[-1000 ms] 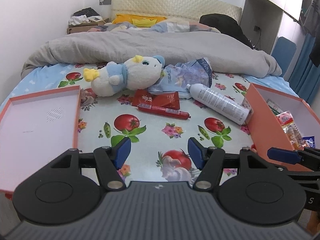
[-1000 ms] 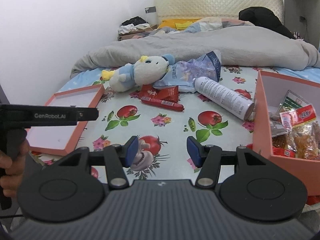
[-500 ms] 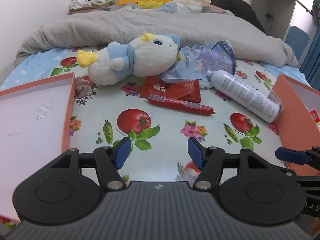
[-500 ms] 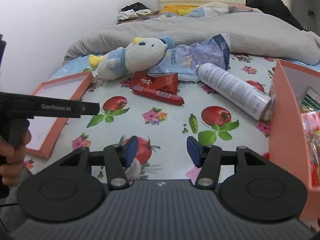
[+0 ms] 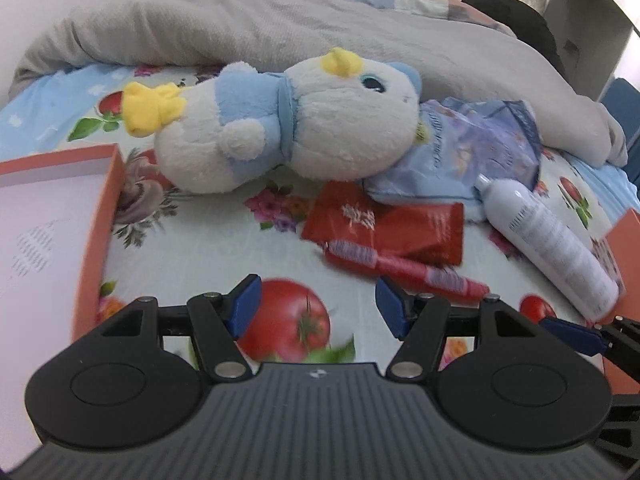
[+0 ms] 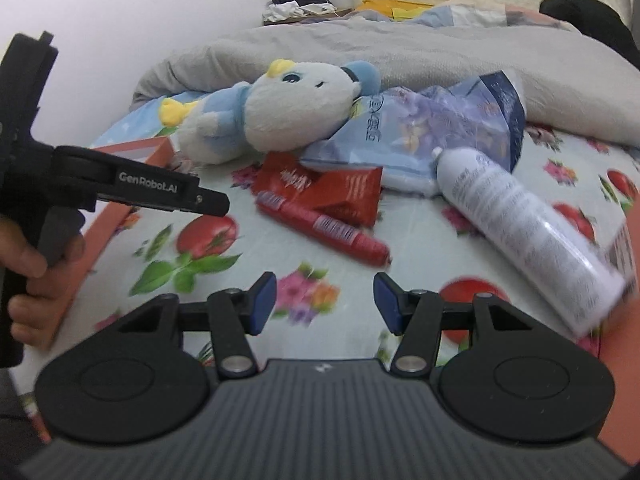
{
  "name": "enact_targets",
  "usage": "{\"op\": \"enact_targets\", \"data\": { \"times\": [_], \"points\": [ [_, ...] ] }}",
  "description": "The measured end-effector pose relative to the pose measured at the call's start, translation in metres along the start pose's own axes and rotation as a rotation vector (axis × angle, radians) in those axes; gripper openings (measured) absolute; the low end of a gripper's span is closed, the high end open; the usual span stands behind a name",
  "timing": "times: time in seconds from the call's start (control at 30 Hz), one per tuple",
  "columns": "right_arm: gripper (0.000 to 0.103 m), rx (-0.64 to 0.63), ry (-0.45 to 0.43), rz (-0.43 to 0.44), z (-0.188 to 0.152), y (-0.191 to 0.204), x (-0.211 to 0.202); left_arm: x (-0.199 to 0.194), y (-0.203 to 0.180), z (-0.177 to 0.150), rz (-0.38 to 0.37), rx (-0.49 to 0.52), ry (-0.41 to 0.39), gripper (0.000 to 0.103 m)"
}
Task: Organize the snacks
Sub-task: 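Reach under the plush toy and grasp the red sachet with the left tool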
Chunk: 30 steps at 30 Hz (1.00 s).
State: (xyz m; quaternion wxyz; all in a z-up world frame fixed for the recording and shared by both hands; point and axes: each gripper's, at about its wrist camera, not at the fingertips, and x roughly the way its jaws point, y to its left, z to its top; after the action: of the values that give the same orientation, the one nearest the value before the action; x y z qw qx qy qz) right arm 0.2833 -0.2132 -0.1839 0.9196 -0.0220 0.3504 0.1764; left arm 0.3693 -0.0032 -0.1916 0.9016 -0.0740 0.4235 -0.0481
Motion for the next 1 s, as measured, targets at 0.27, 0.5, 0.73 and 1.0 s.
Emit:
{"op": "enact_targets", "data": {
  "times": [0.27,0.5,0.73,1.0],
  "points": [
    [0.056,-0.111,0.007,-0.007,0.018,-0.002,0.046,0.058,0.011,0.028,-0.056,-0.026,0.016,0.068],
    [0.056,-0.221,0.023,-0.018,0.016,0.009,0.068,0.084,0.011,0.041,-0.104,0.007,0.004,0.067],
    [0.056,-0.208,0.041,0.003,0.015,0.0,0.08,0.098,0.006,0.047,-0.156,0.027,-0.01,0.064],
    [0.043,-0.241,0.093,0.037,0.018,-0.005,0.079,0.097,0.006,0.044,-0.18,0.016,0.017,0.031]
  ]
}}
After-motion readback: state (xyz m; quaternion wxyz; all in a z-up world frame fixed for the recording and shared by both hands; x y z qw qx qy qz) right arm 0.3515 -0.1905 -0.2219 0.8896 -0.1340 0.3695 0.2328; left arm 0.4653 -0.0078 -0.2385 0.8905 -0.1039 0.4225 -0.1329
